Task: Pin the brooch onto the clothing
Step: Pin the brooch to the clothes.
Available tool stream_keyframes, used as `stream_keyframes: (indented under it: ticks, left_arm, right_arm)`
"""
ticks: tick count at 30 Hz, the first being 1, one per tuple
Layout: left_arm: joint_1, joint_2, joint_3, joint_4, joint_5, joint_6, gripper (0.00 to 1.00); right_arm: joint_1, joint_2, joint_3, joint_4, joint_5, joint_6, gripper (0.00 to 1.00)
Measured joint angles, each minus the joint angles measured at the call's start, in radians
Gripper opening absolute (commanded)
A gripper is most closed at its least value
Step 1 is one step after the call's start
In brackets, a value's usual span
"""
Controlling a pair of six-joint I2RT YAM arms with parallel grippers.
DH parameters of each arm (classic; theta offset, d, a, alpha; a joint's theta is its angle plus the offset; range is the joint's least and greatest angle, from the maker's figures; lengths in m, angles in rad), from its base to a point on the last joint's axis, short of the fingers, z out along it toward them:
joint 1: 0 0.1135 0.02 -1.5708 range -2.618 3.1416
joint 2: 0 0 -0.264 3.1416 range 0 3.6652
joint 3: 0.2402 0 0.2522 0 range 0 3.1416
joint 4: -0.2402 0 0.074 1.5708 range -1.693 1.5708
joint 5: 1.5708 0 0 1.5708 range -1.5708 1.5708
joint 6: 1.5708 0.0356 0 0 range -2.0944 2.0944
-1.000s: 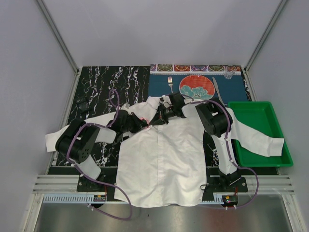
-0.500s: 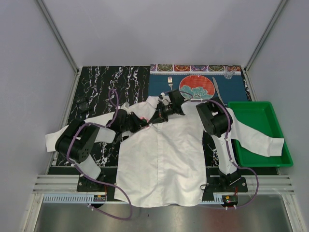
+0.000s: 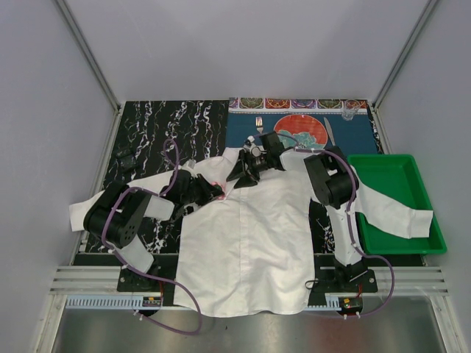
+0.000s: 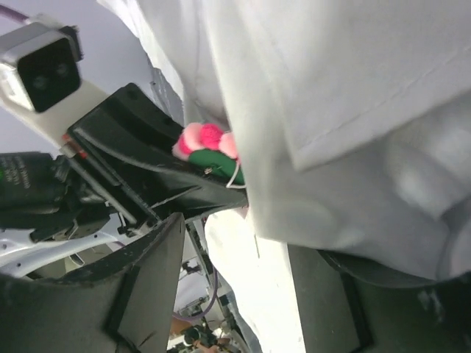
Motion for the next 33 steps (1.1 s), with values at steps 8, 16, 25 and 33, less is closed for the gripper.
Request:
stream_keyframes:
  ticks: [8,16,25,33]
  left_arm:
    - [0.0,0.0,0.0,0.0,0.005,0.006,0.0]
    - [0.0,0.0,0.0,0.0,0.005,0.008,0.0]
    - [0.0,0.0,0.0,0.0,0.008,0.015,0.0]
    - [0.0,0.0,0.0,0.001,0.014,0.018,0.0]
  right_arm:
    - [-0.048,-0.089,0.037,-0.14,-0.049,-0.141,0.41]
    - [-0.018,-0.097,0.033,-0.244,-0.083,-0.197,0.42]
    - [0.031,-0.064,0.045,-0.316,-0.054,-0.271,0.43]
    - [0.036,0.0,0.067,-0.361,-0.029,-0.327,0.41]
